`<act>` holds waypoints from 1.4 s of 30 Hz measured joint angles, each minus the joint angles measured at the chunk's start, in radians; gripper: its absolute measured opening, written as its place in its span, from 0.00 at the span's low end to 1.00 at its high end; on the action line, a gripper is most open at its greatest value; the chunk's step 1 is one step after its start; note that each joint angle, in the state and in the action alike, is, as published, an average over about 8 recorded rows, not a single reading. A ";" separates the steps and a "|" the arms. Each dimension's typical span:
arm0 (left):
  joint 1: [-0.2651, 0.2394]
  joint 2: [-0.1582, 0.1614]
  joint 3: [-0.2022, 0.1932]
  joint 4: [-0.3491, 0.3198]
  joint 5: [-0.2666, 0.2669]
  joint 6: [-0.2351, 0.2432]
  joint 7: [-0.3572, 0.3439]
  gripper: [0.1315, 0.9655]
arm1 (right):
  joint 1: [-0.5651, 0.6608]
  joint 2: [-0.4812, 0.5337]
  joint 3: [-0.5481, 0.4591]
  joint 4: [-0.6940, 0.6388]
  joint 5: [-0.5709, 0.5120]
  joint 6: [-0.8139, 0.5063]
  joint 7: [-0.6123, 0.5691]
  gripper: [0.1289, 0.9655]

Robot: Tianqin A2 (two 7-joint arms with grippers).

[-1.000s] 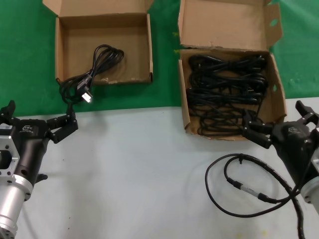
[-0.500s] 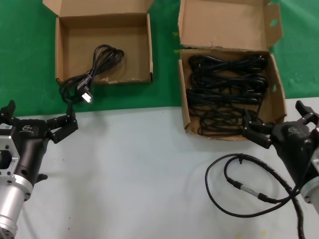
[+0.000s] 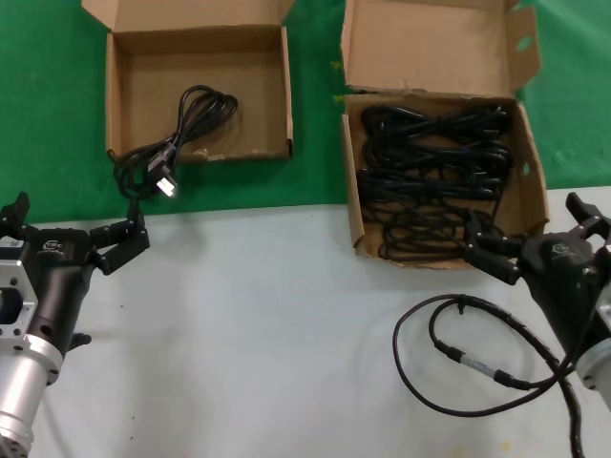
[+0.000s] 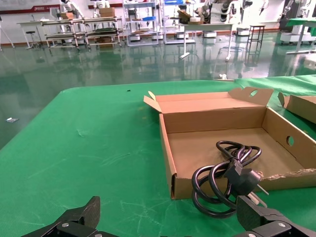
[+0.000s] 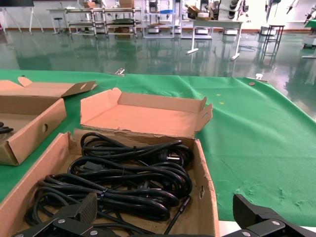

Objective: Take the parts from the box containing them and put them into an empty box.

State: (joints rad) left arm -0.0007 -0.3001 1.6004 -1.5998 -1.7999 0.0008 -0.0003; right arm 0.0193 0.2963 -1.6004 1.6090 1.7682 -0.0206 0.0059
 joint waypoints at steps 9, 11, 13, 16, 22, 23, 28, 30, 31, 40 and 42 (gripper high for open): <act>0.000 0.000 0.000 0.000 0.000 0.000 0.000 1.00 | 0.000 0.000 0.000 0.000 0.000 0.000 0.000 1.00; 0.000 0.000 0.000 0.000 0.000 0.000 0.000 1.00 | 0.000 0.000 0.000 0.000 0.000 0.000 0.000 1.00; 0.000 0.000 0.000 0.000 0.000 0.000 0.000 1.00 | 0.000 0.000 0.000 0.000 0.000 0.000 0.000 1.00; 0.000 0.000 0.000 0.000 0.000 0.000 0.000 1.00 | 0.000 0.000 0.000 0.000 0.000 0.000 0.000 1.00; 0.000 0.000 0.000 0.000 0.000 0.000 0.000 1.00 | 0.000 0.000 0.000 0.000 0.000 0.000 0.000 1.00; 0.000 0.000 0.000 0.000 0.000 0.000 0.000 1.00 | 0.000 0.000 0.000 0.000 0.000 0.000 0.000 1.00; 0.000 0.000 0.000 0.000 0.000 0.000 0.000 1.00 | 0.000 0.000 0.000 0.000 0.000 0.000 0.000 1.00; 0.000 0.000 0.000 0.000 0.000 0.000 0.000 1.00 | 0.000 0.000 0.000 0.000 0.000 0.000 0.000 1.00; 0.000 0.000 0.000 0.000 0.000 0.000 0.000 1.00 | 0.000 0.000 0.000 0.000 0.000 0.000 0.000 1.00; 0.000 0.000 0.000 0.000 0.000 0.000 0.000 1.00 | 0.000 0.000 0.000 0.000 0.000 0.000 0.000 1.00; 0.000 0.000 0.000 0.000 0.000 0.000 0.000 1.00 | 0.000 0.000 0.000 0.000 0.000 0.000 0.000 1.00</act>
State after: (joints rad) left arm -0.0007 -0.3001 1.6004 -1.5998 -1.7999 0.0008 -0.0003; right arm 0.0193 0.2963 -1.6004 1.6090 1.7682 -0.0206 0.0059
